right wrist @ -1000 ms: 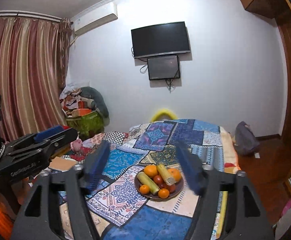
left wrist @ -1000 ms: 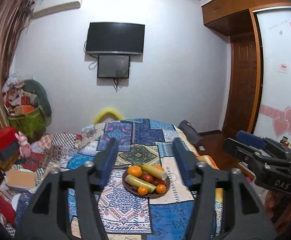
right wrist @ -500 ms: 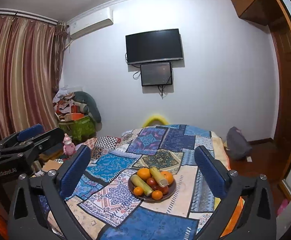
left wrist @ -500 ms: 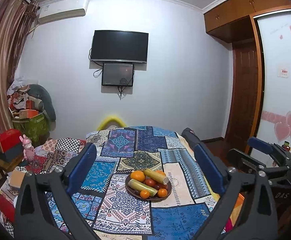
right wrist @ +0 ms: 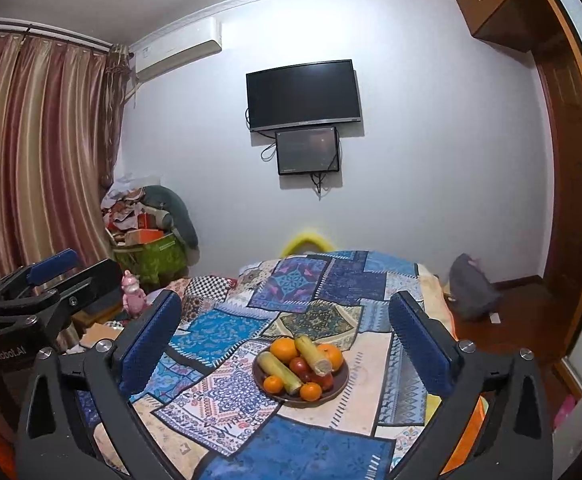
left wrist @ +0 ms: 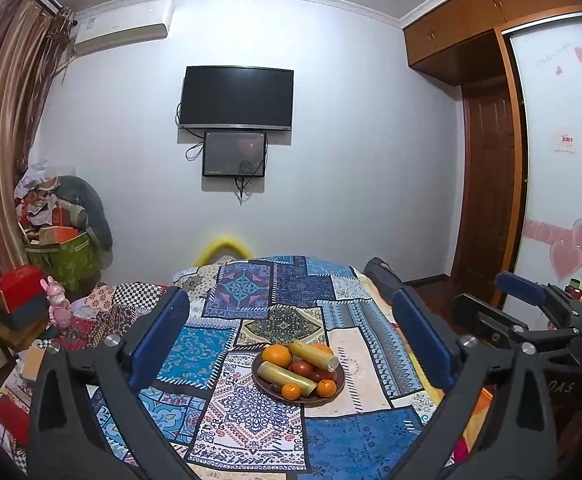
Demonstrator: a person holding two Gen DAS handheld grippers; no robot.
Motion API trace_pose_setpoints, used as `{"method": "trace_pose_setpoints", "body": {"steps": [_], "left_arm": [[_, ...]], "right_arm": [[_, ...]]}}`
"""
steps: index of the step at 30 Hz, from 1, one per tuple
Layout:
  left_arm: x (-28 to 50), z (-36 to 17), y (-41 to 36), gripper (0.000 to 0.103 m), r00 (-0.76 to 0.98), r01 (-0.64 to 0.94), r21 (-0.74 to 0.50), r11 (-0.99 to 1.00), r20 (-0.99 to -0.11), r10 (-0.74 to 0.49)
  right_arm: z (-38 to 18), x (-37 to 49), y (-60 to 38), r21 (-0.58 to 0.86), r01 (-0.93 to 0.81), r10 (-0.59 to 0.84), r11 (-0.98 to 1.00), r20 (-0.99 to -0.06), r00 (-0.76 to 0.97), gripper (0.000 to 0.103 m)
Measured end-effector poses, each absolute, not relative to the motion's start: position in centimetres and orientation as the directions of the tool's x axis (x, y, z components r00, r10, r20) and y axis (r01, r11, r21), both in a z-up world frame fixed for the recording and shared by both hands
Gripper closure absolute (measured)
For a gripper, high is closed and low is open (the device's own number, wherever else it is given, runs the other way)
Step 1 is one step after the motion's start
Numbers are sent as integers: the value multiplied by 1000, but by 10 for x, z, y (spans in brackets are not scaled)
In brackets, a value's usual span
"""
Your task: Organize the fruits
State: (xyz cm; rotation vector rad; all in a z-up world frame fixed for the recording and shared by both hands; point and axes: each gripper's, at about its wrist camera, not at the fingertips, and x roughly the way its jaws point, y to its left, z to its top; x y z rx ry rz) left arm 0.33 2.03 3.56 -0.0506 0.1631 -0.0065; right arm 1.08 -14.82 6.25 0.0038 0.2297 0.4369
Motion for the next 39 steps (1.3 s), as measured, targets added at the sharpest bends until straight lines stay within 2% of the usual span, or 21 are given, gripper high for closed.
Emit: {"method": "trace_pose_setpoints", "body": {"steps": [39], "left_arm": [[7, 36, 18, 0, 983, 33, -63, 997, -181, -44]], "right_arm": [[71, 3, -153, 57, -397, 400, 916, -198, 895, 0]]}}
